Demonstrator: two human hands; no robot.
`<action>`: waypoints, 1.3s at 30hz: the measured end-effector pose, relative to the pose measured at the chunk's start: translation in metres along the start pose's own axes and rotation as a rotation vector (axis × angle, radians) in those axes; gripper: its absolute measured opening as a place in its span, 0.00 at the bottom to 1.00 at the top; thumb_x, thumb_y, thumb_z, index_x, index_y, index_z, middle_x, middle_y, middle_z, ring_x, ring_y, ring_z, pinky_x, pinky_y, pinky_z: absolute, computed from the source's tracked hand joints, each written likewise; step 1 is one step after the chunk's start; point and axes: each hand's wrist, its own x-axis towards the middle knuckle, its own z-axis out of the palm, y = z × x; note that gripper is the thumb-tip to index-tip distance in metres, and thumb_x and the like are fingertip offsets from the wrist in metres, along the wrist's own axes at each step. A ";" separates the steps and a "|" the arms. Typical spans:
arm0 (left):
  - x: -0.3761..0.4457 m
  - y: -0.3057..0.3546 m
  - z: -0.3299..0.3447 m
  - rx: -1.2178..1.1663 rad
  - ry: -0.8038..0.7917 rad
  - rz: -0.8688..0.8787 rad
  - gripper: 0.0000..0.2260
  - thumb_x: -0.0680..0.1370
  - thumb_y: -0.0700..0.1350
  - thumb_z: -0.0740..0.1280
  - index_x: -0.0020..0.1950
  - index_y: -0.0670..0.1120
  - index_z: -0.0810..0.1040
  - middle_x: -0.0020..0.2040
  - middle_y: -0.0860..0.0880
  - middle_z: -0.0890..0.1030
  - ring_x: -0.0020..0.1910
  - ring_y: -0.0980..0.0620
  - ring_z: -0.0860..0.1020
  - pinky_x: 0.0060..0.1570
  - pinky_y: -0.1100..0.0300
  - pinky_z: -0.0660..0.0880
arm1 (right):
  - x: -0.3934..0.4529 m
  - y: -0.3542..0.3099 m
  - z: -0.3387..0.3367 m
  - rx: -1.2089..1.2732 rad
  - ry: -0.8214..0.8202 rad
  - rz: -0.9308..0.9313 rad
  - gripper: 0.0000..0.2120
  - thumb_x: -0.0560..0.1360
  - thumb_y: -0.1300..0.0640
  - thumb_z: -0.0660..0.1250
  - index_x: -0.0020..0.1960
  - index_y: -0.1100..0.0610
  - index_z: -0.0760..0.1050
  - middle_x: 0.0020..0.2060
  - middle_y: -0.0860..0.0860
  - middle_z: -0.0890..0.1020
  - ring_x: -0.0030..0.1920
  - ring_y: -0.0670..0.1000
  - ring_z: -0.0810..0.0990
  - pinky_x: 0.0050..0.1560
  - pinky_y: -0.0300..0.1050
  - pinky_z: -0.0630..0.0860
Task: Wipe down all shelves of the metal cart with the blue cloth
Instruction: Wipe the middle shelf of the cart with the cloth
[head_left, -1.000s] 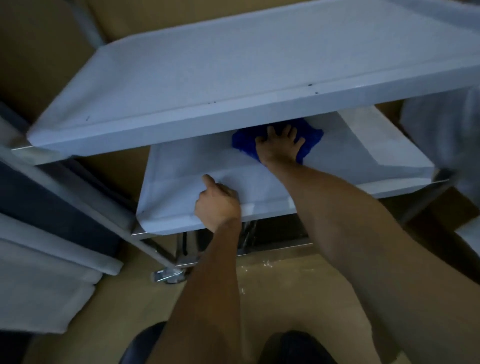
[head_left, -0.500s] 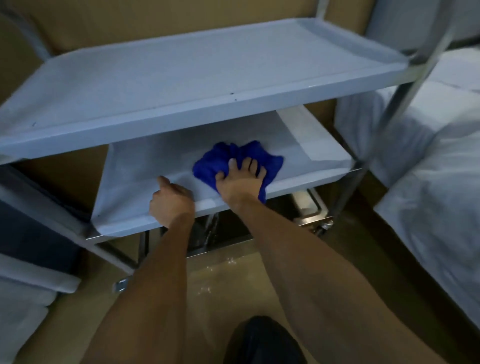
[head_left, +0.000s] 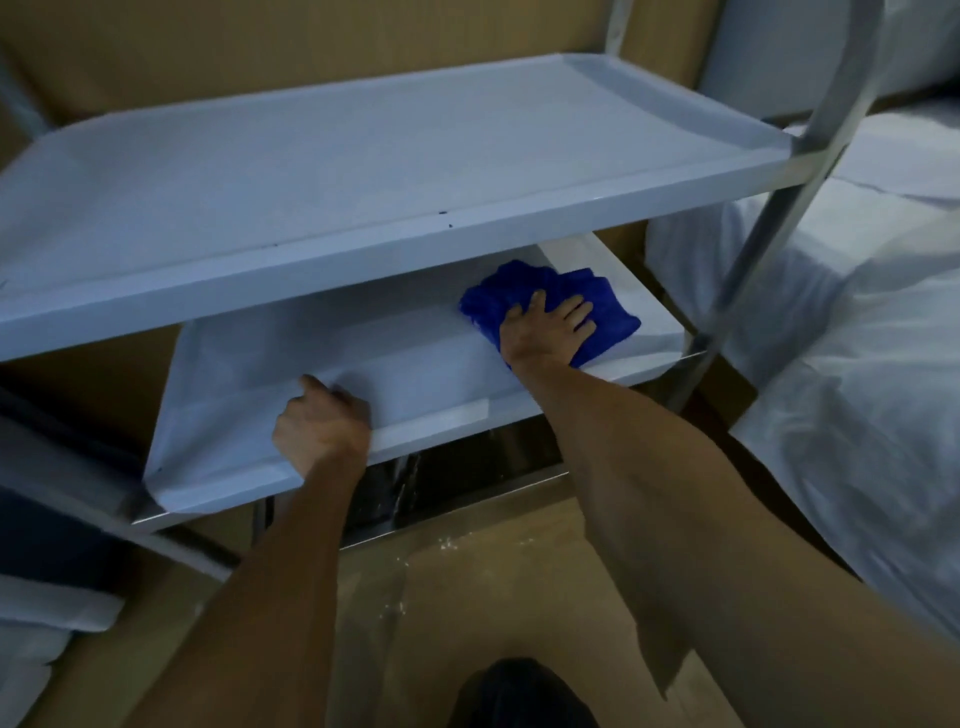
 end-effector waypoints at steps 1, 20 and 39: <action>0.002 0.000 0.004 0.007 0.008 -0.008 0.12 0.81 0.49 0.58 0.53 0.41 0.71 0.45 0.37 0.81 0.44 0.36 0.79 0.41 0.51 0.70 | 0.012 -0.006 0.003 0.009 0.029 0.003 0.29 0.83 0.41 0.44 0.81 0.50 0.52 0.78 0.66 0.49 0.78 0.67 0.46 0.76 0.65 0.44; 0.005 -0.002 0.010 -0.069 0.062 -0.056 0.10 0.79 0.48 0.58 0.53 0.42 0.69 0.42 0.40 0.80 0.40 0.39 0.78 0.41 0.51 0.73 | -0.057 -0.171 0.052 -0.017 -0.139 -0.695 0.26 0.79 0.38 0.55 0.72 0.49 0.67 0.70 0.57 0.70 0.70 0.60 0.65 0.69 0.59 0.58; -0.002 -0.003 0.005 -0.115 0.065 0.001 0.10 0.80 0.45 0.59 0.55 0.39 0.71 0.44 0.35 0.80 0.43 0.35 0.79 0.40 0.51 0.68 | 0.023 0.023 -0.005 0.155 0.152 0.057 0.24 0.84 0.44 0.46 0.77 0.50 0.60 0.78 0.59 0.58 0.78 0.63 0.52 0.76 0.63 0.45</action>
